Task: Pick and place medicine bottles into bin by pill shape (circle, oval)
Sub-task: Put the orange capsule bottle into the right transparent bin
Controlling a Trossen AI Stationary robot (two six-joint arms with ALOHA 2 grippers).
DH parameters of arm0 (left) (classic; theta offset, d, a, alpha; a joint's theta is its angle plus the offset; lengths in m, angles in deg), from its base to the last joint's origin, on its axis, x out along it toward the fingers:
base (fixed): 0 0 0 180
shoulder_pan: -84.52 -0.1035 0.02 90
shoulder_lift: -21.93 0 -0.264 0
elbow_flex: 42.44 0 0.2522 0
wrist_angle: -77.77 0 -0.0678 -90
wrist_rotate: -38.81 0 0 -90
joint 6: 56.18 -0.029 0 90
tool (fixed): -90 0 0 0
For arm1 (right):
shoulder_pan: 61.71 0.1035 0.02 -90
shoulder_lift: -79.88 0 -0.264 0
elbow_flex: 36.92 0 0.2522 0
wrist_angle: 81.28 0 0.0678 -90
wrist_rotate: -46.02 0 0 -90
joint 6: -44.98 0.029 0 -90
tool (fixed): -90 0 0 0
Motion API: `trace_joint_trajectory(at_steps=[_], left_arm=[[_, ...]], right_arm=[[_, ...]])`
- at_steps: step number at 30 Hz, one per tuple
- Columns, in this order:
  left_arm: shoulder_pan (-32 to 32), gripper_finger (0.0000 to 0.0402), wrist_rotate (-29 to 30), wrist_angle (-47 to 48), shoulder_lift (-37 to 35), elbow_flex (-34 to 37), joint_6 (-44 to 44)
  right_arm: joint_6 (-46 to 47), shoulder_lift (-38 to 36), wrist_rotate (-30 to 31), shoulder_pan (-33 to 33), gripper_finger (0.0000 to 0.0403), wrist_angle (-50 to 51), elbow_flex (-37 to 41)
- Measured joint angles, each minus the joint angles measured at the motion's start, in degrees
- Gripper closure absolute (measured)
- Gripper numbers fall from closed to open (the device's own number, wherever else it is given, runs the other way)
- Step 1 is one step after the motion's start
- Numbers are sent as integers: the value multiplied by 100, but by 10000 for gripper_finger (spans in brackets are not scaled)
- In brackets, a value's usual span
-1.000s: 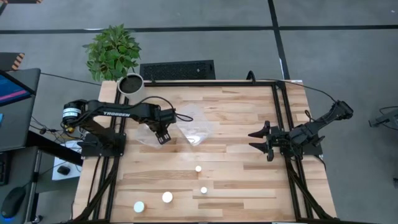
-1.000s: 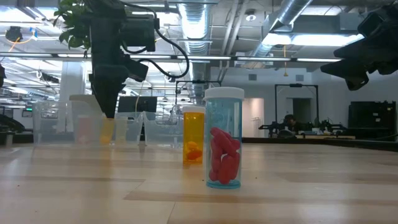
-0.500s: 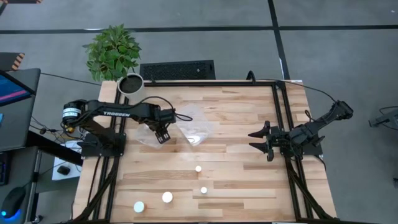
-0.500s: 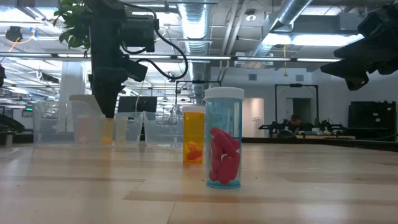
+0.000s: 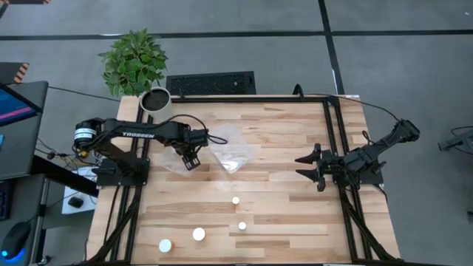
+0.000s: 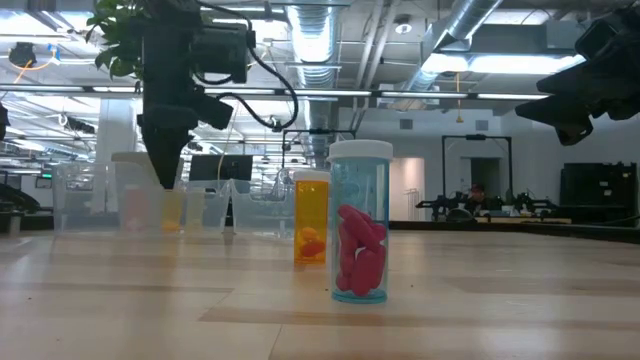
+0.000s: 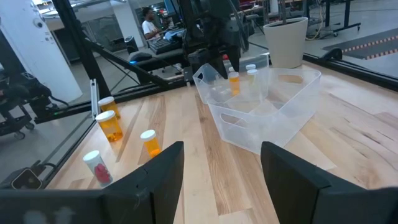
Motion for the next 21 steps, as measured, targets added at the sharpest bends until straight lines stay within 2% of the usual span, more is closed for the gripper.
trace_joint_trajectory(at_steps=[11, 16, 21], left_arm=[[165, 213, 108, 464, 0, -1069, -138], [529, 213, 53, 429, 0, -1658, -150], [1230, 213, -60, 215, 0, -2000, 77]], right_arm=[[2, 0, 0, -2, 177, -1, 0], [2, 2, 0, 0, 177, 0, 1], [2, 0, 0, -2, 177, 0, -1]])
